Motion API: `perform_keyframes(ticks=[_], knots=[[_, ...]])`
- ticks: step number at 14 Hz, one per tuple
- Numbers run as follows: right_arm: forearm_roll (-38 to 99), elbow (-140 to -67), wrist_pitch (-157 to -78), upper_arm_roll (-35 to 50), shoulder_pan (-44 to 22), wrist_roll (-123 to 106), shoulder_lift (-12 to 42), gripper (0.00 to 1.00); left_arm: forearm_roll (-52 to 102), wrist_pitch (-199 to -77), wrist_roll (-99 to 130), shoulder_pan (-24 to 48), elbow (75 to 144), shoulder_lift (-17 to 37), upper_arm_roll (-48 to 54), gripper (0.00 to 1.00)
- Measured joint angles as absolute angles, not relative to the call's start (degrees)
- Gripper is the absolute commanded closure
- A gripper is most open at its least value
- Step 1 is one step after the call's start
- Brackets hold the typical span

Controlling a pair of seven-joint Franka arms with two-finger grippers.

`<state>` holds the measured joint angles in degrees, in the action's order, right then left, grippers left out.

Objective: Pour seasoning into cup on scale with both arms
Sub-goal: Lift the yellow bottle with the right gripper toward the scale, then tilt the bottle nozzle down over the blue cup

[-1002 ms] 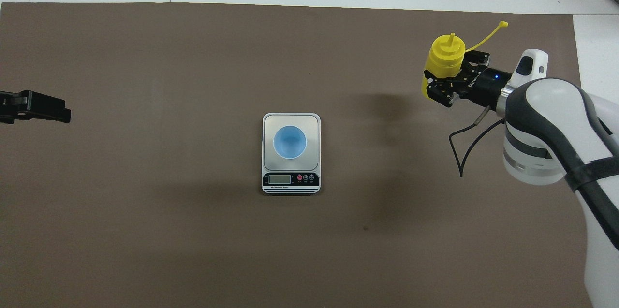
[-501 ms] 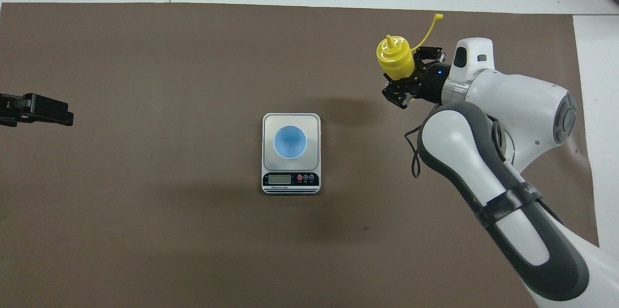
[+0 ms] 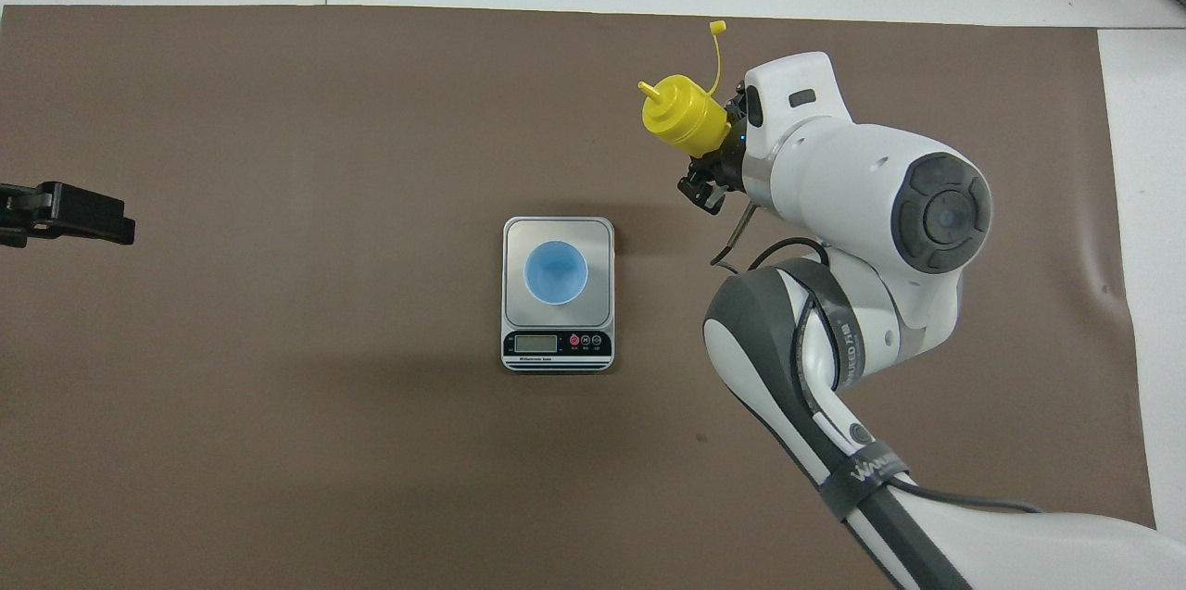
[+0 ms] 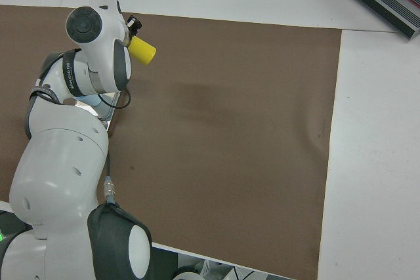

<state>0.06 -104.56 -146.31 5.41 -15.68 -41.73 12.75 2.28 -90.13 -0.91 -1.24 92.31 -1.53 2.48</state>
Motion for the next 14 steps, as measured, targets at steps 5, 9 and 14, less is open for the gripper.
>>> perform_keyframes(ticks=[5, 9, 14], knots=[[-19.26, -96.13, -130.16, 5.46, -20.26, -32.96, 13.01, 1.00, 2.28, -90.13, -0.91, -1.27, 92.31, -1.53, 2.28, 0.00], [-27.24, -95.72, -130.77, 5.67, -22.38, -32.74, 15.91, 1.00, 2.28, -90.13, -0.91, -1.27, 92.31, -1.53, 2.28, 0.00], [-36.38, -96.02, -131.76, 5.77, -24.31, -33.06, 19.16, 1.00, 2.28, -90.13, -0.91, -1.27, 92.31, -1.53, 2.28, 0.00]])
